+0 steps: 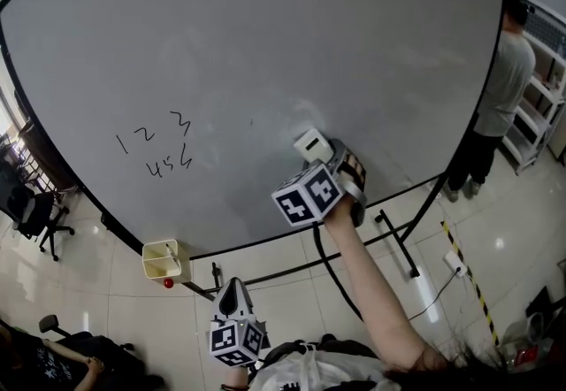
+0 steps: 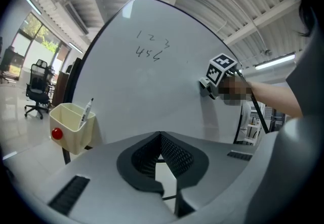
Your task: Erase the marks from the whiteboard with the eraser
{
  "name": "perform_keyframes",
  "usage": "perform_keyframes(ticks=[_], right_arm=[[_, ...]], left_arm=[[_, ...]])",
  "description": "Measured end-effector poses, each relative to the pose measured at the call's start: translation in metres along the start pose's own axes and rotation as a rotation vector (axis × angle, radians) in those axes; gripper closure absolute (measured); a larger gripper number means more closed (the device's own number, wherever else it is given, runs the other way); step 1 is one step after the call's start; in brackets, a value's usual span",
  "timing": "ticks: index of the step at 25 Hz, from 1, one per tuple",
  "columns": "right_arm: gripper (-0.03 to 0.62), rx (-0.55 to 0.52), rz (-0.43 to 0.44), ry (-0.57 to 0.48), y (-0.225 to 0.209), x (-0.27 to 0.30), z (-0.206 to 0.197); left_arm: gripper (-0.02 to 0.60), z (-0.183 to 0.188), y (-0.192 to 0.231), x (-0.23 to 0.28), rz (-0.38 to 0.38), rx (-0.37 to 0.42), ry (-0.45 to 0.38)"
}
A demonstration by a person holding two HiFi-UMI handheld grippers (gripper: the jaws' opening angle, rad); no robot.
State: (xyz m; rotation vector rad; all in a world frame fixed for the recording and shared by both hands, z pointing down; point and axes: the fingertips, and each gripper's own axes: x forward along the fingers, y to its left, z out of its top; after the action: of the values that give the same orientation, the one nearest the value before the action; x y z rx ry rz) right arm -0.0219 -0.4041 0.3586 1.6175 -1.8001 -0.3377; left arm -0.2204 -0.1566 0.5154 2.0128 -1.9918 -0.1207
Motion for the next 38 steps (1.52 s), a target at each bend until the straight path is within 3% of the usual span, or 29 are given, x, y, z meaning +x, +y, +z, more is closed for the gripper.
perform_keyframes(ticks=[3, 9, 15, 21, 28, 30, 33, 38], right_arm=[[0.312, -0.114, 0.017, -0.051, 0.020, -0.011, 0.028], [0.313, -0.024, -0.003, 0.122, -0.022, 0.019, -0.033], [0.316, -0.175, 0.016, 0.049, 0.014, 0.002, 0.008], [0.316, -0.092, -0.001, 0.171, -0.022, 0.022, -0.037], [0.315, -0.259, 0.031, 0.051, 0.034, -0.003, 0.018], [0.315, -0.212, 0.050, 0.067, 0.026, 0.006, 0.005], [0.315, -0.081, 0.060, 0.175, -0.008, 0.026, -0.038], [0.315, 0.054, -0.028, 0.334, -0.083, 0.050, -0.105]], left_arm=[[0.594, 0.004, -0.008, 0.003, -0.018, -0.017, -0.014], [0.594, 0.003, 0.002, -0.005, 0.004, -0.023, -0.021], [0.594, 0.004, 0.003, 0.000, 0.012, -0.046, -0.033], [0.594, 0.004, 0.003, -0.003, 0.009, -0.038, -0.032], [0.594, 0.006, 0.002, -0.001, 0.011, -0.050, -0.042], [0.594, 0.011, 0.003, -0.002, 0.010, -0.045, -0.051], [0.594, 0.011, 0.009, -0.008, 0.023, -0.039, -0.050], [0.594, 0.008, 0.032, -0.020, 0.077, -0.049, -0.045]])
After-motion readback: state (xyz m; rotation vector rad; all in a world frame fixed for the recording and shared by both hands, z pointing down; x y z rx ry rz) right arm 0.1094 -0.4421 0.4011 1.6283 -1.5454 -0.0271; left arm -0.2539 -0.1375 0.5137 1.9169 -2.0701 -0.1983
